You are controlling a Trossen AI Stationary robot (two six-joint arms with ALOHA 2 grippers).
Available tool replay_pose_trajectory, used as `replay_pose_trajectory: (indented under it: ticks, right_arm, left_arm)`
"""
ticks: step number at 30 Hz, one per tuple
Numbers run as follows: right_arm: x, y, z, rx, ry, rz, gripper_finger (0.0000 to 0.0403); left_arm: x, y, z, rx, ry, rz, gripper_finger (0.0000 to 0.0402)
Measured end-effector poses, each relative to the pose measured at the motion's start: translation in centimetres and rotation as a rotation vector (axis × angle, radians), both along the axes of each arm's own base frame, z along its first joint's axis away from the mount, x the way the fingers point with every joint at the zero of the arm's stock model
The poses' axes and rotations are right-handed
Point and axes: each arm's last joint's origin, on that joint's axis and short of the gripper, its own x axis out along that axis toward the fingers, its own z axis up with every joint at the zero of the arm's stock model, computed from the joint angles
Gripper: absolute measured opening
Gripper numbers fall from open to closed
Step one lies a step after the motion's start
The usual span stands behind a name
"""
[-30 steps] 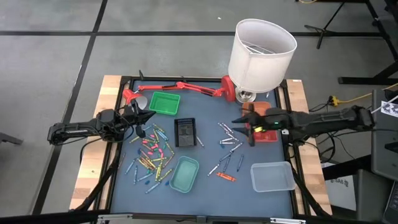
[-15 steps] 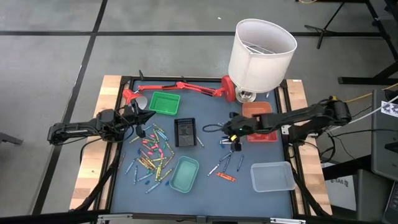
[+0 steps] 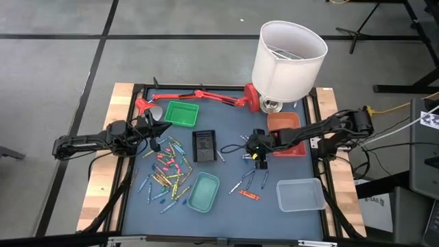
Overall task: Sort crayons
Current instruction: Put the gray crayon into the white bin
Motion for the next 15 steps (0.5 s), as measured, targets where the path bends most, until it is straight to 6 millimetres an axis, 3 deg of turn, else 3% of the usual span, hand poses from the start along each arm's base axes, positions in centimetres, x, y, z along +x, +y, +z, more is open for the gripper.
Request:
replay_pose_trajectory:
  ticks: [7, 15]
  right_arm:
    - [-0.02, 0.0, -0.3, 0.0, 0.022, 0.0, 0.014]
    - [-0.06, 0.08, -0.33, 0.019, 0.027, 0.008, 0.0081]
  left_arm:
    - [0.0, 0.0, -0.01, 0.0, 0.001, 0.0, 0.0]
    - [0.0, 0.0, -0.01, 0.0, 0.0, 0.0, 0.0]
